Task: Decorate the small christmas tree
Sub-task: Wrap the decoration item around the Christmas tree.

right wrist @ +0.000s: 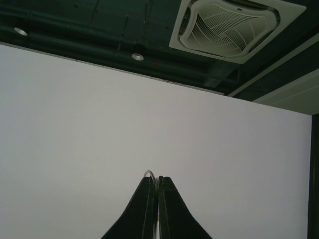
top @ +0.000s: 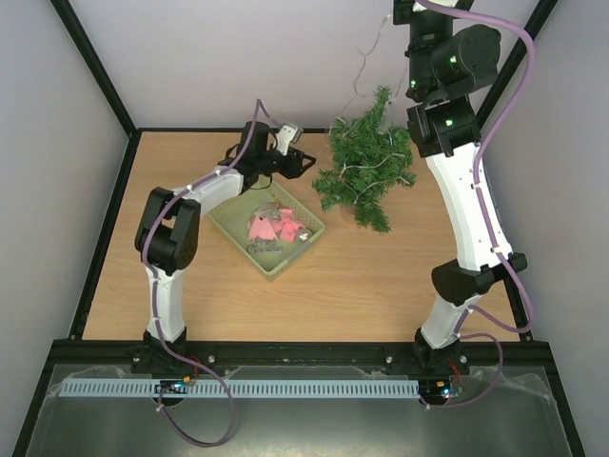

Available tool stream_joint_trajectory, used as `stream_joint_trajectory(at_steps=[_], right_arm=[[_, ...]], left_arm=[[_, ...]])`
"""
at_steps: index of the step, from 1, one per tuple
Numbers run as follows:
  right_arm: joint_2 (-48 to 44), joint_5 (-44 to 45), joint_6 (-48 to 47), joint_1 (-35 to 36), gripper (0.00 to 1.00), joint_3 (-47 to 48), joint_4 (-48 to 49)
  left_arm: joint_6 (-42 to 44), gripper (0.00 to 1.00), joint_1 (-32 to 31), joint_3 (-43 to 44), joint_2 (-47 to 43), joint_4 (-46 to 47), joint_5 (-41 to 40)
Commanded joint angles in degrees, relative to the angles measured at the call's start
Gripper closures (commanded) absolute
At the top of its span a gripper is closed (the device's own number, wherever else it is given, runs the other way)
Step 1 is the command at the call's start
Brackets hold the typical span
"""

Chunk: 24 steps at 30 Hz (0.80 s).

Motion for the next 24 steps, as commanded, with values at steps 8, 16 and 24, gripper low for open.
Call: stream_joint_trajectory(at_steps=[8, 16, 24], right_arm=[[-1.5, -0.8, -0.4, -0.2, 0.98, 2.3, 2.9], [-1.2, -0.7, -0.3, -0.2, 0.98, 2.3, 2.4], [-0.5, 1.2, -3.0, -0.2, 0.98, 2.3, 3.1]], left_arm=[[-4.7, 0.5, -1.1, 1.1, 4.9, -4.5, 2.2], [-10.5, 0.52, -1.4, -0.5, 5.3, 2.0, 8.1], [-17.0, 0.87, -0.8, -1.5, 5.5, 8.5, 14.4]])
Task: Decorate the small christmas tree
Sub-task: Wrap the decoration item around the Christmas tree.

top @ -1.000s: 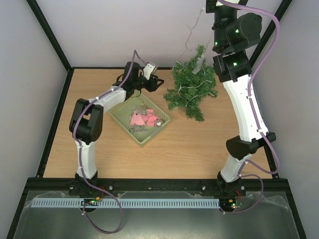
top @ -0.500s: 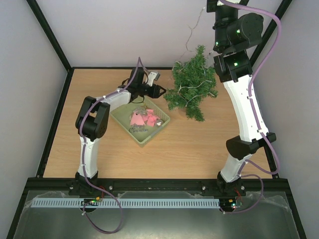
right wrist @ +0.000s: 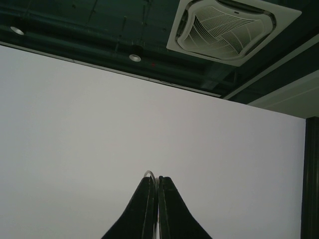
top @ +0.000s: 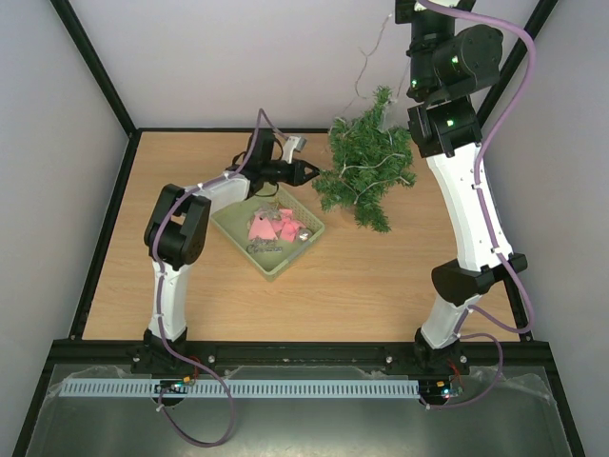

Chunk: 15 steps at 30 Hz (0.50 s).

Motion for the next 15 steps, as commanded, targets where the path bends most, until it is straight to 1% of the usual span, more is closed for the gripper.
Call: stream_joint_trajectory(at_steps=[1, 2, 3, 11, 15], right_arm=[[-0.5, 1.3, -2.4, -0.2, 0.98, 1.7, 3.2], [-0.5, 1.3, -2.2, -0.2, 0.98, 1.7, 3.1], [-0.7, 1.3, -2.1, -0.2, 0.98, 1.7, 3.1], [-1.3, 1.7, -2.0, -0.2, 0.98, 1.6, 2.9], [-1.6, 1.5, -1.3, -0.2, 0.98, 1.6, 2.9]], left_arm=[[-6.0, 0.93, 0.3, -1.9, -0.1, 8.5, 5.6], [-6.5, 0.97, 0.5, -2.1, -0.4, 9.6, 5.8], [-6.8, 0.97, 0.6, -2.0, -0.8, 10.0, 5.5], [-6.4, 0.98, 2.1, -2.4, -5.4, 9.6, 1.4], [-4.2, 0.98, 2.2, -3.5, -7.6, 6.6, -3.8]])
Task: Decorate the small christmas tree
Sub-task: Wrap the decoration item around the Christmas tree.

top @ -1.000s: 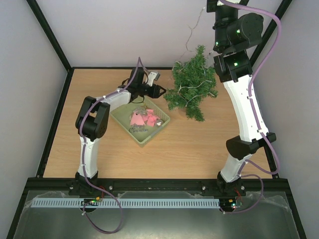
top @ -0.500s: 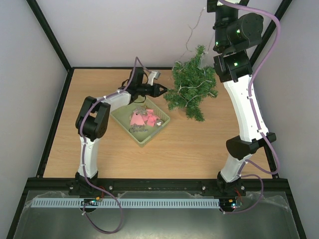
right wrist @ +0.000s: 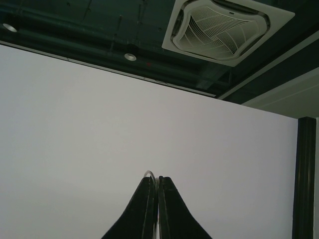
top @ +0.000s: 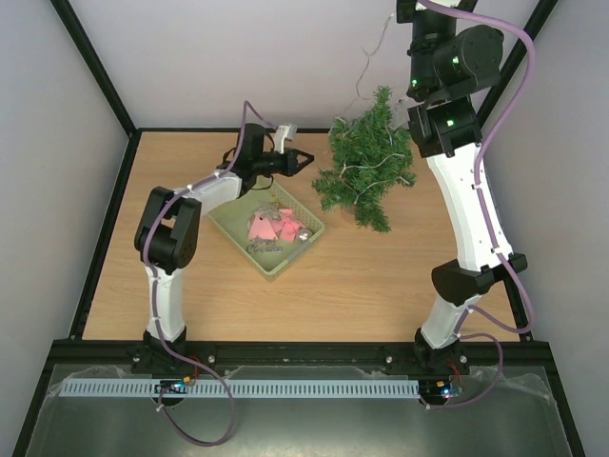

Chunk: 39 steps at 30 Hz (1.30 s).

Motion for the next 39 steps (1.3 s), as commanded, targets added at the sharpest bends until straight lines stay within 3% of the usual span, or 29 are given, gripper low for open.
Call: stream_joint_trajectory(at_steps=[1, 4, 7, 10, 24, 27, 30, 33, 39], right_arm=[[-1.6, 0.0, 0.1, -0.2, 0.98, 1.6, 2.5], [-1.7, -0.2, 0.3, -0.2, 0.98, 1.5, 2.4], [-1.8, -0.2, 0.3, -0.2, 0.98, 1.5, 2.3], [-1.9, -0.4, 0.5, -0.2, 0.98, 1.6, 2.4], [-2.3, -0.3, 0.7, -0.2, 0.98, 1.5, 1.5], [-2.3, -0.3, 0.8, -0.2, 0.98, 1.4, 1.1], [-2.5, -0.3, 1.3, -0.2, 0.98, 1.1, 0.3], [-3.0, 0.6, 1.7, -0.2, 0.98, -0.4, -1.8], [-2.8, 7.9, 0.8, -0.2, 0.98, -3.2, -7.1]], left_arm=[[2.4, 0.93, 0.5, -1.2, -4.6, -2.3, -5.8], [3.0, 0.7, 0.5, -1.5, -4.1, -5.7, -6.3], [2.9, 0.57, 0.2, -2.1, -3.4, -6.3, -5.3], [2.8, 0.5, -0.1, -1.0, -2.0, -7.4, -5.2], [-4.6, 0.48, -2.7, 6.4, 7.9, -7.4, -0.7], [-6.1, 0.55, -2.7, 6.2, 8.0, -6.3, 0.2], [-6.8, 0.79, -2.6, 3.8, 5.8, -3.6, -0.9], [-8.1, 0.97, -1.8, 0.1, 1.6, 1.2, -3.4], [-7.9, 0.98, -0.8, -2.6, -6.6, 7.1, -8.4]])
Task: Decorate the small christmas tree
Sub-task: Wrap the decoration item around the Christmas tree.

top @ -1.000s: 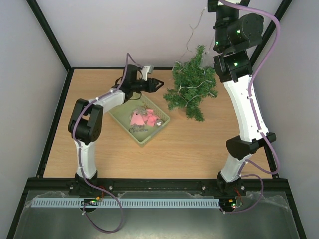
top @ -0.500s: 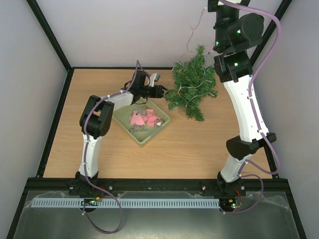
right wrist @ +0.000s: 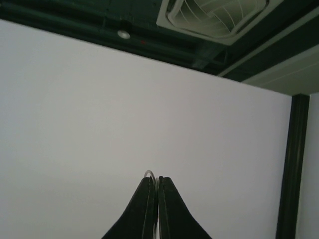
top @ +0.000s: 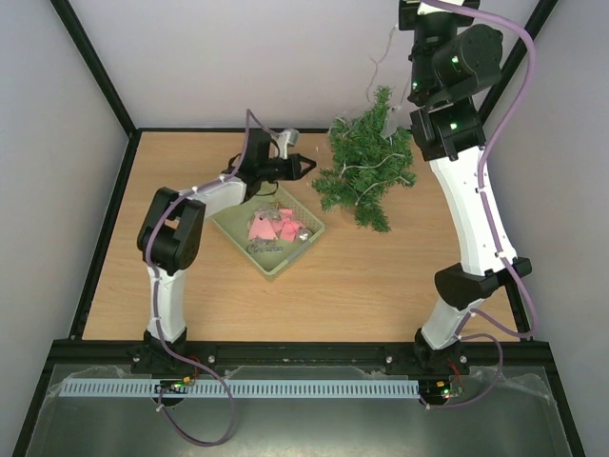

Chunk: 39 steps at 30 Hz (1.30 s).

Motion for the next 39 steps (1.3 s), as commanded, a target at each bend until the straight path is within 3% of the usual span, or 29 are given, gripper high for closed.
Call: stream_joint_trajectory(at_steps=[1, 10, 15, 25, 39], right_arm=[[-1.0, 6.8, -0.5, -0.3, 0.98, -1.7, -4.3], [1.7, 15.1, -4.6, -2.0, 0.98, 0.2, -2.9], [2.0, 17.6, -5.1, -5.4, 0.98, 0.3, -2.4], [3.6, 20.2, -6.0, -8.8, 0.98, 0.2, -2.0], [5.5, 28.9, -7.7, -11.8, 0.98, -3.8, -3.0]], left_arm=[[-0.2, 0.98, 1.0, -0.4, -8.3, 8.3, -4.0], [1.2, 0.98, 1.1, 3.3, -14.1, 9.6, -6.4], [-1.4, 0.98, 1.0, 5.5, -14.7, 14.9, -4.9], [-2.3, 0.98, 0.5, 15.0, -6.7, 13.1, -5.8], [-3.0, 0.98, 0.5, 20.8, 3.0, 12.5, -7.2]])
